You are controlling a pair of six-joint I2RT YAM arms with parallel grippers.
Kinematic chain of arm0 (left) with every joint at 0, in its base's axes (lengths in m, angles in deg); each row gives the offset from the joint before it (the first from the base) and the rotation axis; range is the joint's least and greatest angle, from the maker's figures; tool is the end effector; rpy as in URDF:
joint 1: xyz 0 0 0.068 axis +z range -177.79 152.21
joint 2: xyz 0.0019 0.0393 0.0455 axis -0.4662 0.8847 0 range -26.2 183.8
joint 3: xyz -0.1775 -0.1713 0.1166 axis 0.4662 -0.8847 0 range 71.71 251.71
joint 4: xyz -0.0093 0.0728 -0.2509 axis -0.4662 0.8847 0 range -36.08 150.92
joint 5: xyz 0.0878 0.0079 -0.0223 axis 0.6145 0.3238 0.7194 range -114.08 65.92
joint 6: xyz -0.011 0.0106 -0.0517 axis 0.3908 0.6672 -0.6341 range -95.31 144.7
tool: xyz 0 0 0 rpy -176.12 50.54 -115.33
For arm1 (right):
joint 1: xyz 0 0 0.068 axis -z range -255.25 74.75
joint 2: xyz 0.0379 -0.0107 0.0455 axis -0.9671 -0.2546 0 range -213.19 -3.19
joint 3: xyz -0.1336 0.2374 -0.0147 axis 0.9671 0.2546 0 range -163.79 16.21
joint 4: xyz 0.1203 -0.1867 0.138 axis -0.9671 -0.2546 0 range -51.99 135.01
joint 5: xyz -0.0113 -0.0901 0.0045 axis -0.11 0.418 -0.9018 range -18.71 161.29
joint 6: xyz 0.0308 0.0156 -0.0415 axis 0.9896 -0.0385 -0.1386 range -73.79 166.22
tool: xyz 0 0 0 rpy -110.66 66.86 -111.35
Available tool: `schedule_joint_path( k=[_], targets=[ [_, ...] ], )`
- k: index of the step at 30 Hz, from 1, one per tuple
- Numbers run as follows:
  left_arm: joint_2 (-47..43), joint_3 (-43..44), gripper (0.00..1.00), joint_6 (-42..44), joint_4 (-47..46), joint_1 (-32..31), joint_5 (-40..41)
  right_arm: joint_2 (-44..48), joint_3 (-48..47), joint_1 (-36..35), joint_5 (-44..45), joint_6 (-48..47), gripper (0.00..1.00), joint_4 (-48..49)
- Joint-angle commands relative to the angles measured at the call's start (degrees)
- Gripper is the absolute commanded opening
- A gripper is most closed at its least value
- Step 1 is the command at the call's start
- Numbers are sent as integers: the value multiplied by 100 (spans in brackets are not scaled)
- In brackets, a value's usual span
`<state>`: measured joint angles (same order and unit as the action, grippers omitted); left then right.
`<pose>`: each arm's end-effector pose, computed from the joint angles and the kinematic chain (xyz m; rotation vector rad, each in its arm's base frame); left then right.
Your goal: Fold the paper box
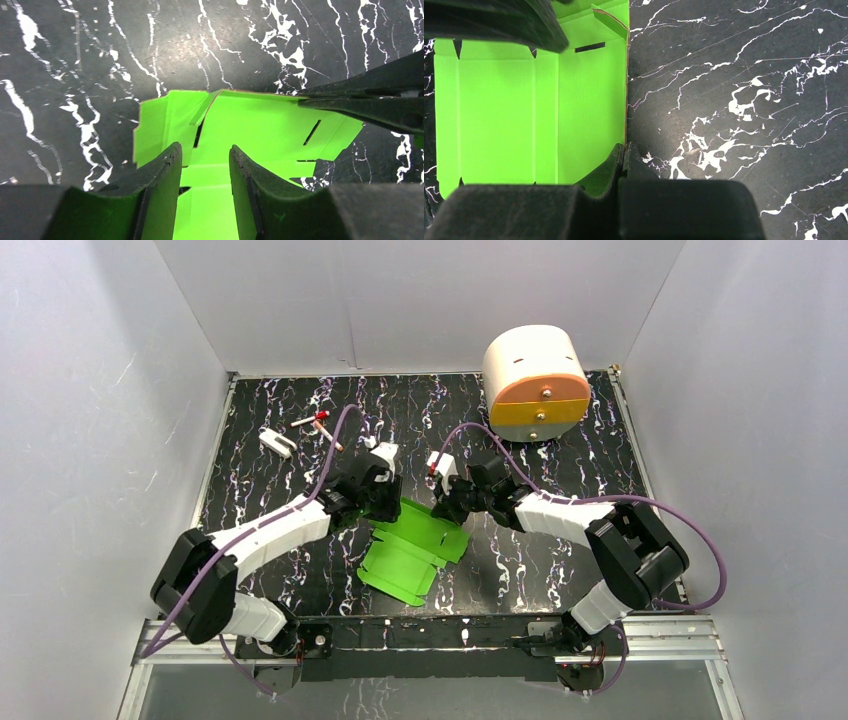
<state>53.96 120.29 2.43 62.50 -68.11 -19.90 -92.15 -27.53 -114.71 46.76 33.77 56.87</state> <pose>0.2293 -0.1914 0.2258 0.3247 2.2950 -0.4868 0.2370 0.2144 0.1872 -1.1778 1.8391 0.7317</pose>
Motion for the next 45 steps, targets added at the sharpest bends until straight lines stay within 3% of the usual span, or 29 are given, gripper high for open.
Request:
schedule_joint_path(
  k=[1,9,17,30,37,42,45],
  targets=[
    [-416,371,40,502,881,-20,322,93,-267,-3,56,-161,0,109],
    [-70,762,46,1721,813,-20,-201,282,-207,-9,-6,-201,0,89],
    [464,1182,45,2040,804,11,-218,285,-187,-4,-32,-166,0,130],
    [788,1370,20,2190,836,156,-316,257,-113,-7,-73,-95,0,305],
    [878,1293,16,2195,838,156,-331,203,-140,-9,-69,-47,0,352],
    [883,1255,5,2064,774,156,-246,139,-213,-14,10,131,0,384],
    [845,1166,0,2042,732,156,-121,231,-210,-17,181,309,8,381]
  ],
)
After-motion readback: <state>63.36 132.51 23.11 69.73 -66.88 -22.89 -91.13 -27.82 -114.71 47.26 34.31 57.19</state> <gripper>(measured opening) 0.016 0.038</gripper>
